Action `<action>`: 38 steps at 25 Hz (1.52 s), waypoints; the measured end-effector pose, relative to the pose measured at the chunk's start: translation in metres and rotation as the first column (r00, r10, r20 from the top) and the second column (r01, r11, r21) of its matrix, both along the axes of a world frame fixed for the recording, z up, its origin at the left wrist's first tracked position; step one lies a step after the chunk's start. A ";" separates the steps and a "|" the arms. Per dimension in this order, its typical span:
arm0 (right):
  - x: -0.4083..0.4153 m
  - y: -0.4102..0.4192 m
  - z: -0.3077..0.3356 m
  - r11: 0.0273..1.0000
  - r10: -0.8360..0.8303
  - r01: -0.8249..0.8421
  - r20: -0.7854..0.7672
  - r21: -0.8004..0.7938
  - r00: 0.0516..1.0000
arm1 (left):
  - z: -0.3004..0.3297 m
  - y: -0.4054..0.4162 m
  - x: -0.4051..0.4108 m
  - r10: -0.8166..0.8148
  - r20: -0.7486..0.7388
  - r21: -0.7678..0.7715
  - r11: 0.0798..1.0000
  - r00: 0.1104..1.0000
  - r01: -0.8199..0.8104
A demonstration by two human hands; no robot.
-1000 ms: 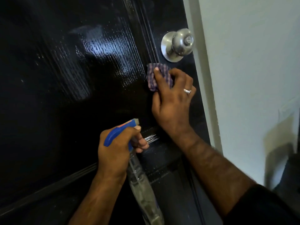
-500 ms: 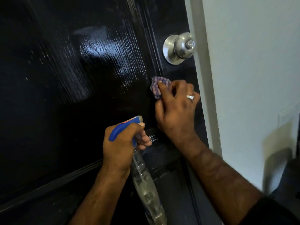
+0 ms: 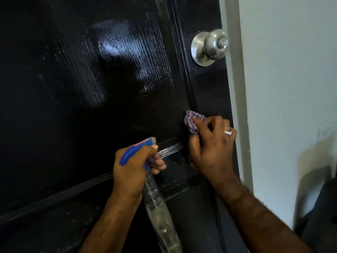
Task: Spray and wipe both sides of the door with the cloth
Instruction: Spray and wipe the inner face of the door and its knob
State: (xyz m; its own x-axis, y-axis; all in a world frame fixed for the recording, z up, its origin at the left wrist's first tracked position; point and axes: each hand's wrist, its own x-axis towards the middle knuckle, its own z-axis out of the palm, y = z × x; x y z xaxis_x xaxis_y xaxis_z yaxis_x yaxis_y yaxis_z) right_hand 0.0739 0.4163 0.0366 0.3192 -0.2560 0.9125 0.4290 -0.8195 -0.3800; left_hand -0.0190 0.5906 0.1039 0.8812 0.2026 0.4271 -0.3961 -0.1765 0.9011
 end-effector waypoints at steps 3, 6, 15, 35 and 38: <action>-0.012 0.017 -0.024 0.989 0.060 -0.052 -0.055 0.140 0.997 | -0.014 0.019 -0.009 0.011 -0.056 -0.012 1.000 0.998 -0.012; -0.039 0.063 -0.045 0.986 0.157 -0.154 -0.038 0.070 0.987 | -0.029 0.044 -0.019 0.051 -0.086 -0.064 0.996 0.995 -0.057; -0.010 0.021 -0.033 0.969 0.065 -0.058 -0.021 0.239 0.998 | -0.043 0.112 -0.042 0.119 -0.108 -0.100 0.986 0.987 -0.130; -0.027 0.044 -0.122 0.923 0.294 -0.305 -0.084 -0.236 0.952 | -0.075 0.086 -0.044 0.037 -0.137 -0.093 0.994 0.990 -0.050; -0.003 0.007 -0.120 0.899 0.251 -0.237 -0.012 -0.369 0.968 | -0.092 0.107 -0.052 0.064 -0.134 -0.093 0.993 0.989 -0.077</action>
